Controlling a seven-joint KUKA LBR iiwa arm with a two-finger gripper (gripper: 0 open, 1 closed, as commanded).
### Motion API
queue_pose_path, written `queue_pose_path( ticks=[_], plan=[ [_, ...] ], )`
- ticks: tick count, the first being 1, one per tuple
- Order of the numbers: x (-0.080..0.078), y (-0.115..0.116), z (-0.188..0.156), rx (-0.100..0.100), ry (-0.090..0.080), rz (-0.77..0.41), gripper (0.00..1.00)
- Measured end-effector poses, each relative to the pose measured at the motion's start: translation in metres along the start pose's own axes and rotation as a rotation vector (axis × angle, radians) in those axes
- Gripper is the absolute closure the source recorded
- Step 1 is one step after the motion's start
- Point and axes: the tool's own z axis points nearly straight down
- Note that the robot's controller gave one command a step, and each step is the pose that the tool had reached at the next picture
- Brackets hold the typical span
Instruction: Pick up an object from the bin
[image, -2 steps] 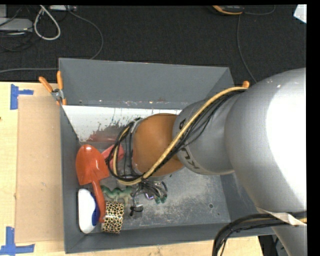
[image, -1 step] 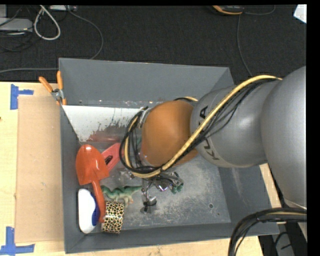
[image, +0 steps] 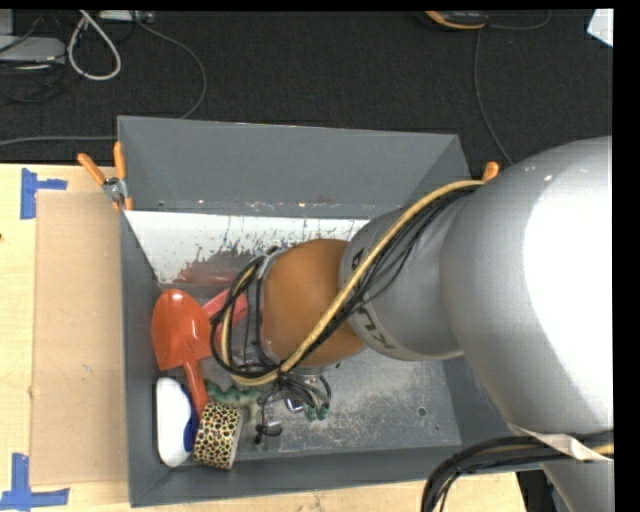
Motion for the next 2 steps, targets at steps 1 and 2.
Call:
queue_pose_path(
  ticks=[1, 2],
  plan=[
    [-0.0064, 0.0214, -0.0085, 0.002, -0.007, -0.253, 1.0],
    [-0.0064, 0.0213, -0.0085, 0.002, -0.007, -0.252, 1.0]
  ],
)
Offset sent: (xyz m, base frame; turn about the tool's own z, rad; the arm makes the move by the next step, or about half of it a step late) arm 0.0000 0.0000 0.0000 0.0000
